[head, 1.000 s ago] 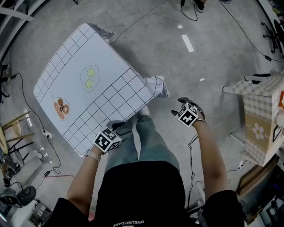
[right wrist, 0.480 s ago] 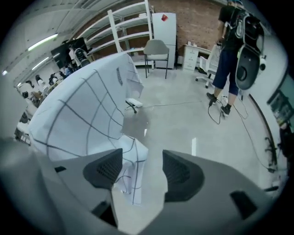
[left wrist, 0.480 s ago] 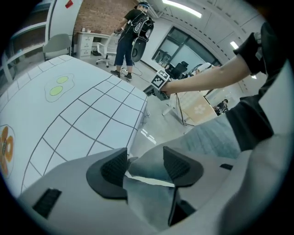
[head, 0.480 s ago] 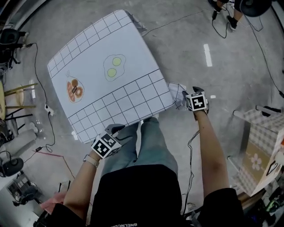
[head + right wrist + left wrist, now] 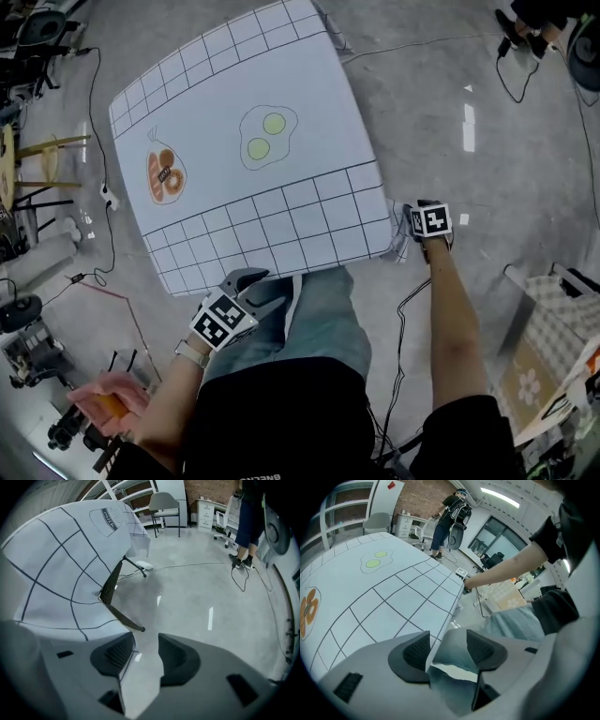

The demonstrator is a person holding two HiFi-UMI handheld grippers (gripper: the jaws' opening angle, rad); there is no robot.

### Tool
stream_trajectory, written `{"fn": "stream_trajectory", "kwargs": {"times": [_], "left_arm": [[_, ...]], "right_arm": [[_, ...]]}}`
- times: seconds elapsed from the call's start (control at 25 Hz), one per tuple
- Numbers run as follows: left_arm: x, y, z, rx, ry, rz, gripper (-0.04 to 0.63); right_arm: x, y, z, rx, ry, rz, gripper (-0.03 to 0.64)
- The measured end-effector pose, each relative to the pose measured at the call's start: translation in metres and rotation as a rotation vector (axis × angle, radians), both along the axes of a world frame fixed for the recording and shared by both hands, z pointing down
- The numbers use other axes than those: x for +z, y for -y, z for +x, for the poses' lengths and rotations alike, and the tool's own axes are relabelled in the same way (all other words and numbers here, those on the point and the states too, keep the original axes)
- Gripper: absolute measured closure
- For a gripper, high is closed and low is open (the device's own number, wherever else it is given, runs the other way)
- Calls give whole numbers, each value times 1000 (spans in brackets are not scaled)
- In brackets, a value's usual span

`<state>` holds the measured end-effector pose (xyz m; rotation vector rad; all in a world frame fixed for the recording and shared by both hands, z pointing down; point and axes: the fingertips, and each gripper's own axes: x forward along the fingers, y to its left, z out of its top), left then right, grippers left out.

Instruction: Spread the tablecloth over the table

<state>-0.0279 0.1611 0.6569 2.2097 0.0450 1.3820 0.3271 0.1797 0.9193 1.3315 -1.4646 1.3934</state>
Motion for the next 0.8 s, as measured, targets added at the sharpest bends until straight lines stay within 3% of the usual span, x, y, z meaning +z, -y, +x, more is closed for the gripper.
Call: {"fn": "stream_trajectory", "kwargs": {"times": [0.08,0.12,0.16,0.24,0.36,0.44,0.52,0.64,0.8], "left_arm": [[4,5,8,-6,0,-3,351],[5,7,11,-10,0,-4,351],[6,9,14,-13,0,-5,351],[8,11,21,-16,0,-8,351],[11,20,30,-30,-5,-9,351],[12,25,35,-41,-6,-11,351],[11,28,39,-46,-9,-16,351],[3,27,47,-43,-27,-19,351],[-3,27,54,-35,-45,-20,351]], "right_arm": [[12,6,3,4,-25,-6,436],[18,7,12,1,-91,-26,437],[24,5,25,-9,-179,-60,607],[35,-1,43,3,-247,-105,609],[32,9,49,185,-90,-20,607],[14,19,51,240,-27,63,607],[-8,19,51,230,13,128,594],[-40,8,49,169,73,186,517],[-59,-28,34,101,193,157,397]]}}
